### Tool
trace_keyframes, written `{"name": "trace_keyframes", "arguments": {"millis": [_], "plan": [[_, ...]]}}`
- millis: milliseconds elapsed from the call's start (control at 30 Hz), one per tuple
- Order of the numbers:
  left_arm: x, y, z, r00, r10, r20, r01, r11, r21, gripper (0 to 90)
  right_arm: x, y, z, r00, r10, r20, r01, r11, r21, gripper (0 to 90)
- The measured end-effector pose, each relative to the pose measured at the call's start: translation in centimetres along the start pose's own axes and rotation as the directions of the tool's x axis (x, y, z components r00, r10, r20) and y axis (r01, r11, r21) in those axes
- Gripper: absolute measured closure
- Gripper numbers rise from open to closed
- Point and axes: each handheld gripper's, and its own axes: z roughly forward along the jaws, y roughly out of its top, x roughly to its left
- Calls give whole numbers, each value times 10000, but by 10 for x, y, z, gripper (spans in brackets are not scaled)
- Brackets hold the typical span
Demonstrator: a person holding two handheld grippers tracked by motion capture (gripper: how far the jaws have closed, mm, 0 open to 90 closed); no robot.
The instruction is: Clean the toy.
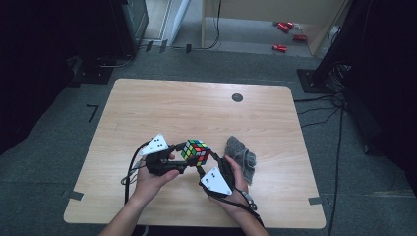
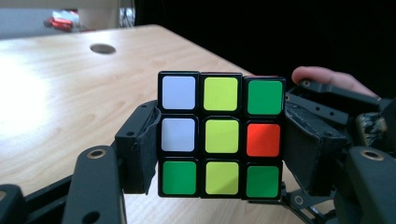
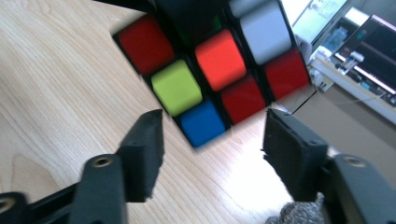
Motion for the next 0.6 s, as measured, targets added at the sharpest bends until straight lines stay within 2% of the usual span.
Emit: {"name": "trace_keyframes", "arguments": {"millis": [100, 267, 333, 467, 600], "plan": [[5, 2, -6, 9999, -33, -155, 31, 9999, -126, 357, -7, -3, 1, 9997, 235, 3, -235, 9993, 294, 323], [10, 2, -10, 9988, 67, -482, -75, 9998, -168, 356, -27, -8, 1, 9950, 962, 263, -979, 9927, 711, 294], [9, 2, -11, 9980, 204, -602, -215, 9996, -167, 356, -38, -11, 1, 9902, 1294, 528, -1337, 9872, 873, 280], [9, 2, -12, 9972, 327, -678, -337, 9993, -130, 356, -61, -21, -1, 9727, 2095, 997, -2202, 9688, 1133, 257], [10, 1, -12, 9967, 324, -744, -332, 9994, -97, 356, -78, -33, -1, 9624, 2387, 1296, -2556, 9572, 1356, 257]]}}
